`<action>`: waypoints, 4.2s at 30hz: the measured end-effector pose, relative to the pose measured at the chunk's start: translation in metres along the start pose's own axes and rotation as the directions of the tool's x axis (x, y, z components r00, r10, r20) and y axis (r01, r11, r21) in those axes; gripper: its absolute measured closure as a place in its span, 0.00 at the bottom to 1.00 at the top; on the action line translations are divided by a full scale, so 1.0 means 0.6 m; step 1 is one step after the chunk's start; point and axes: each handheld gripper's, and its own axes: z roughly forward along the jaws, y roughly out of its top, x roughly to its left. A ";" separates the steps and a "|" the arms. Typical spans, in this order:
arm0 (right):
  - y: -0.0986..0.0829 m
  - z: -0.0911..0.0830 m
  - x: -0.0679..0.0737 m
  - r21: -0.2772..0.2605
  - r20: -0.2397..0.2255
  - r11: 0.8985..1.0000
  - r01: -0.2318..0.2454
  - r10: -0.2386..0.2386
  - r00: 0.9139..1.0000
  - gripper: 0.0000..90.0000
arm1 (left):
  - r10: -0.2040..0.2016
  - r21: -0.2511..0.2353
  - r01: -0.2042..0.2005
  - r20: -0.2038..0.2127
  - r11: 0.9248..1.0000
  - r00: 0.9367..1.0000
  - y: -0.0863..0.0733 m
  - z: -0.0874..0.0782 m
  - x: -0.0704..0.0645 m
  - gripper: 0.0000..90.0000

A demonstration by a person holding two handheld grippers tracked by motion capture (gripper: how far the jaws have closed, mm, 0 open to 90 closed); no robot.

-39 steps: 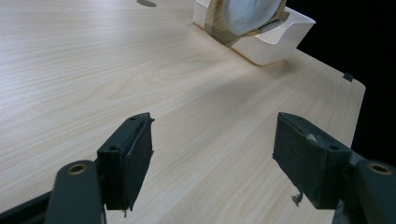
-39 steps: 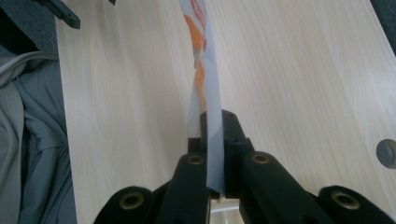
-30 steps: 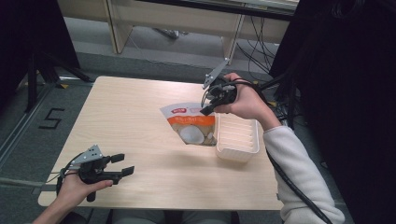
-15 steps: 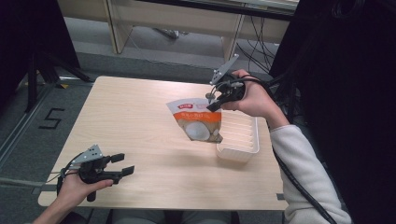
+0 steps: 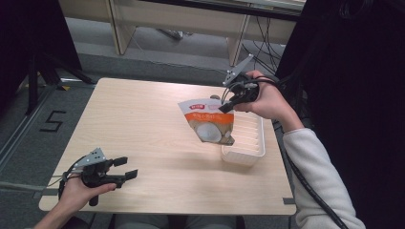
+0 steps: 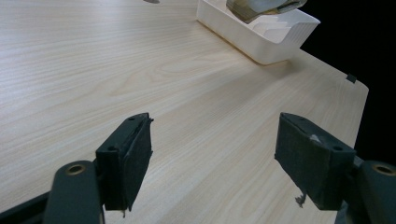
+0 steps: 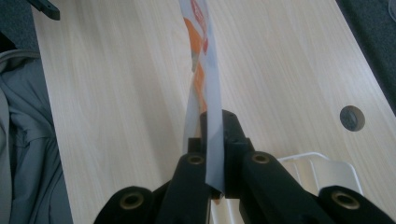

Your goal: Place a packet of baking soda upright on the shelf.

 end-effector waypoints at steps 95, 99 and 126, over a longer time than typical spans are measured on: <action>-0.083 -0.016 -0.087 0.145 0.111 0.988 0.056 -0.072 0.991 1.00 | -0.017 -0.008 0.017 -0.013 1.000 1.000 0.001 0.000 0.001 0.29; -0.083 -0.012 -0.092 0.165 0.128 0.984 0.061 -0.082 0.988 1.00 | -0.012 -0.009 0.012 -0.010 1.000 1.000 0.001 0.000 0.001 0.29; -0.091 0.004 -0.098 0.195 0.159 0.978 0.071 -0.103 0.982 1.00 | -0.001 -0.014 0.001 -0.004 1.000 1.000 0.002 0.000 0.002 0.30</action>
